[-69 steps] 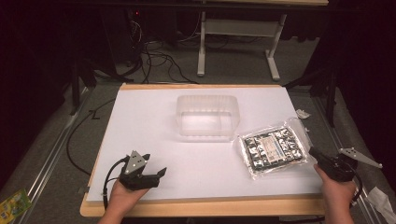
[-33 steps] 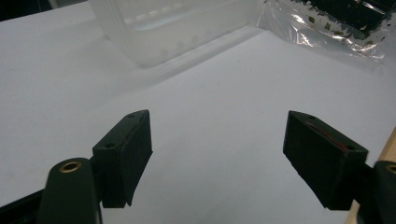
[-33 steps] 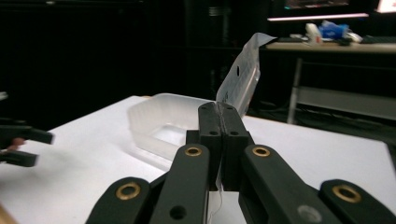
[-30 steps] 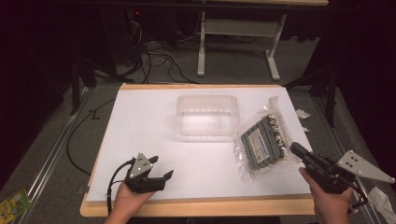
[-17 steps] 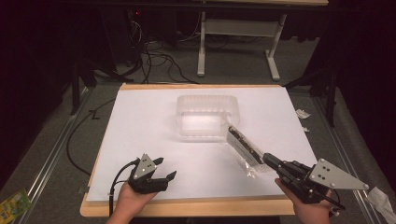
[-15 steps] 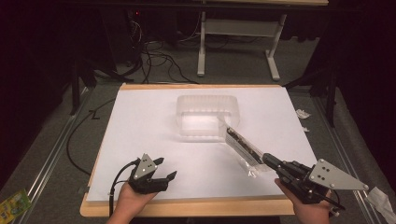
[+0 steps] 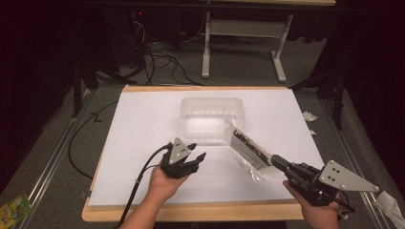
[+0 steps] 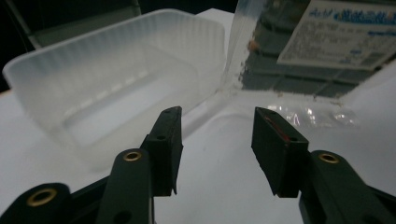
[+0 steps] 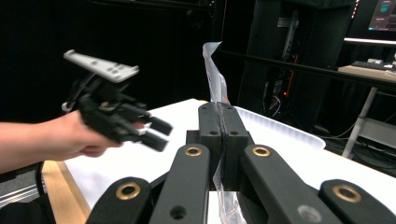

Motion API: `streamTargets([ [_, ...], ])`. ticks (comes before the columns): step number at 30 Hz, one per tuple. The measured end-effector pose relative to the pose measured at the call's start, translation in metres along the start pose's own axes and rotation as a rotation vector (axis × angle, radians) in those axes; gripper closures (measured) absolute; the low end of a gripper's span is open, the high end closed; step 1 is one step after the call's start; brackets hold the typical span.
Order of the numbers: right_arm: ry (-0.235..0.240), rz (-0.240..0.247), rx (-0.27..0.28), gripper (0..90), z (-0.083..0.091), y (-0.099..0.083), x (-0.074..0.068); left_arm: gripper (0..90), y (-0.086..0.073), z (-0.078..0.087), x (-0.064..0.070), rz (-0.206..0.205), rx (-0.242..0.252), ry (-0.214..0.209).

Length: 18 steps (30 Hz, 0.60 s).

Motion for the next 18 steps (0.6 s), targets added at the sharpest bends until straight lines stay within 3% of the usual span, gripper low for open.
streamTargets([
  [6,0.003,-0.016,0.003,90.0,0.002,-0.002,0.003,57.7,0.028,-0.036,0.006,-0.048,-0.006,0.009],
  [11,0.011,-0.026,0.007,90.0,0.002,-0.003,0.004,59.8,0.043,-0.058,0.016,-0.084,0.022,-0.063],
  [13,0.015,-0.030,0.005,90.0,0.003,-0.004,0.005,60.7,0.045,-0.069,0.023,-0.086,0.015,-0.149],
  [15,0.015,-0.028,0.005,90.0,0.002,-0.004,0.005,66.4,0.043,-0.074,0.028,-0.093,0.020,-0.198],
  [18,0.018,-0.035,0.004,90.0,0.002,-0.006,0.007,74.5,0.041,-0.076,0.032,-0.107,0.025,-0.214],
])
Point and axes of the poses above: each handheld gripper's, and its own axes: z roughly backward along the jaws, y roughly out of its top, x roughly to its right, the point moved 10 cm from there along -z, roughly forward along the jaws, and after that the axes turned 11 degrees about y, right-handed, at the moved point
